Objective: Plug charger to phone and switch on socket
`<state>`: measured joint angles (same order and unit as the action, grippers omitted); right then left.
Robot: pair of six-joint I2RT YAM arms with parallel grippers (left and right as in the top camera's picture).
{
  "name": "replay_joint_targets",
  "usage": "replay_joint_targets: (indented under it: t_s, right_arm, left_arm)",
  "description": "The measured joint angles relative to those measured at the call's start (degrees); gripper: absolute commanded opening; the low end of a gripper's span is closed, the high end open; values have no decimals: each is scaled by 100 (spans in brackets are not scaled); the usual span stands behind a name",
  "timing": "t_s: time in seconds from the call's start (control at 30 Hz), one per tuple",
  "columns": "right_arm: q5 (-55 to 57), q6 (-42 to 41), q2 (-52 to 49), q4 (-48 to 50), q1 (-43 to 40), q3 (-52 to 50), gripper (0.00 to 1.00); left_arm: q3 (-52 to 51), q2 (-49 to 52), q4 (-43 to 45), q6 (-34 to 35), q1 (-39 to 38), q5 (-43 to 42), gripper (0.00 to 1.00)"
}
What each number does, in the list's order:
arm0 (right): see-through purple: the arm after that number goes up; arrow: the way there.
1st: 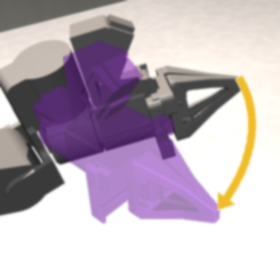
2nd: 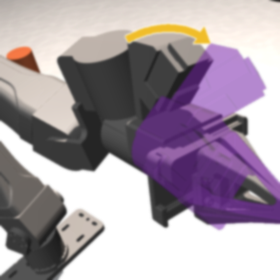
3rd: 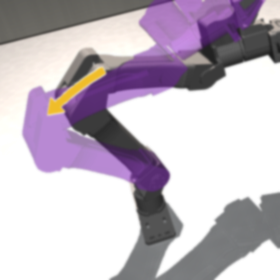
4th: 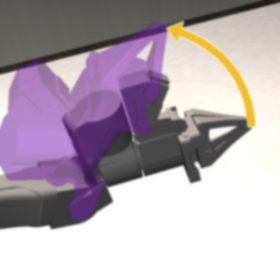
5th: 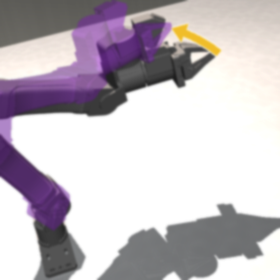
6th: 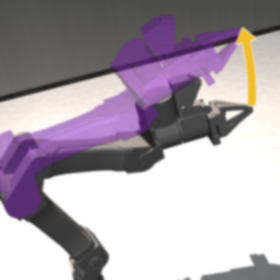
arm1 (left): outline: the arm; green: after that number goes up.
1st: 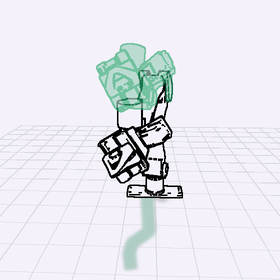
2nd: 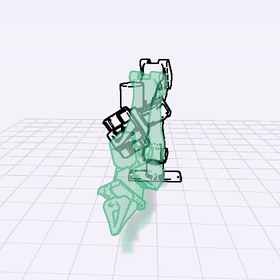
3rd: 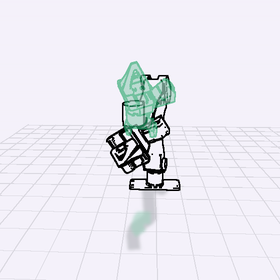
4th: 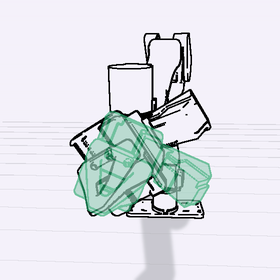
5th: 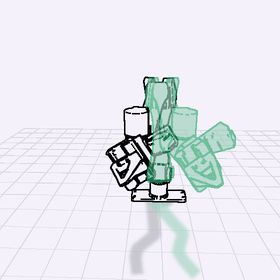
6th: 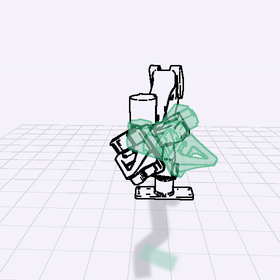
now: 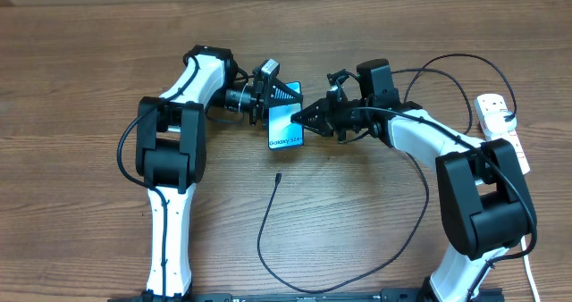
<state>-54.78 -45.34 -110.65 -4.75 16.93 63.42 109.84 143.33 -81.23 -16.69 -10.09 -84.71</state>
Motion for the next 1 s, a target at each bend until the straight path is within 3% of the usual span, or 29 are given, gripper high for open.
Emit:
replay_joint_targets:
  t_s: [0.3, 0.47, 0.63, 0.8, 1.0]
  right_arm:
    - [584, -177, 48, 39, 74, 2, 4]
    - [662, -227, 81, 39, 79, 22, 4]
    - [673, -339, 138, -79, 66, 63, 4]
    - [601, -560, 157, -317, -2, 144, 4]
    - [610, -562, 175, -455, -4, 173, 4]
  left_arm:
    - [-11, 44, 2, -2, -2, -15, 65]
    - [-13, 48, 7, -4, 0, -11, 50]
    - [-59, 50, 33, -48, 0, 7, 25]
    - [-74, 61, 70, -238, -7, -157, 7]
    - [-81, 61, 52, -238, -9, -164, 4]
